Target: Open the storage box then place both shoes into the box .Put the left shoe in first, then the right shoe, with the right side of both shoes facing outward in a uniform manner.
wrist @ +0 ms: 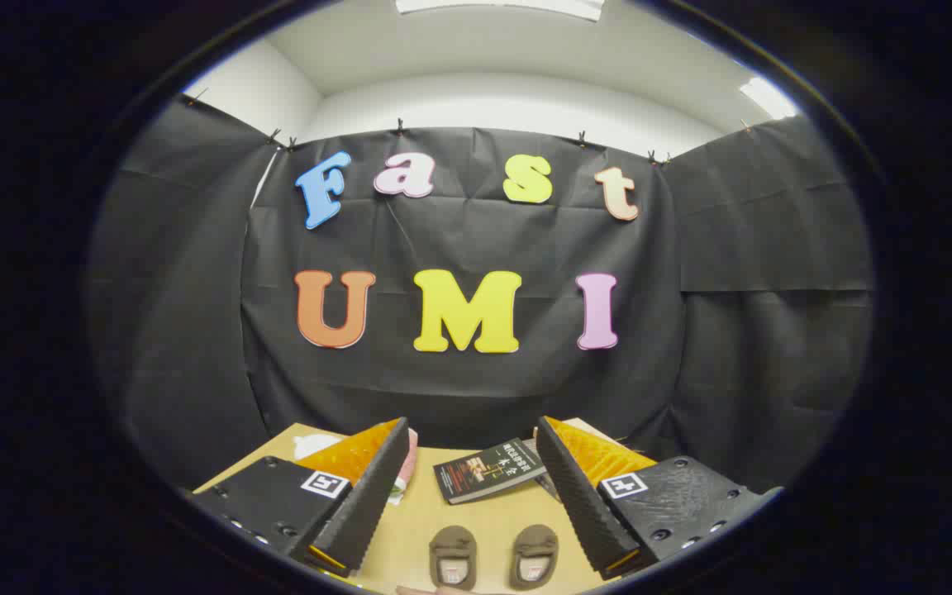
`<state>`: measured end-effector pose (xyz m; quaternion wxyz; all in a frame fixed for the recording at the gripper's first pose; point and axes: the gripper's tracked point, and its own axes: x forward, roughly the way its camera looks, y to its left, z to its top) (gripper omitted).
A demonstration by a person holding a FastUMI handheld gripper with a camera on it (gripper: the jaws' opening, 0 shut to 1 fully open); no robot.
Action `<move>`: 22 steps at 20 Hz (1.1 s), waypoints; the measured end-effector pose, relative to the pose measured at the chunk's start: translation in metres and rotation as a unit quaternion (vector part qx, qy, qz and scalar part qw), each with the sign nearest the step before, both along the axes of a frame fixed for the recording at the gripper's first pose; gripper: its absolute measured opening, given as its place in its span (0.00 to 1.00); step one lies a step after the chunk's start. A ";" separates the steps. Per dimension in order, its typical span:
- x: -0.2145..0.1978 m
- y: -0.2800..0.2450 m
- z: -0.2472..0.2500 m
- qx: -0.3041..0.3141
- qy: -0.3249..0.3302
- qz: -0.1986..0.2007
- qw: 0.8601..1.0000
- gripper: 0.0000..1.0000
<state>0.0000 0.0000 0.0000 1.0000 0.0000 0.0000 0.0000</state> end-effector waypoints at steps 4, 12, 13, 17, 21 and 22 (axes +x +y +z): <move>0.008 -0.009 -0.009 -0.002 0.014 0.012 1.000 0.95; 0.021 -0.013 -0.026 -0.012 0.034 0.045 0.998 0.95; 0.023 -0.013 -0.030 -0.014 0.034 0.049 0.998 0.95; 0.036 0.004 -0.058 -0.014 0.057 0.084 0.995 0.95; 0.059 0.032 -0.098 -0.019 0.088 0.130 0.987 0.95; 0.065 0.043 -0.110 -0.017 0.103 0.144 0.984 0.95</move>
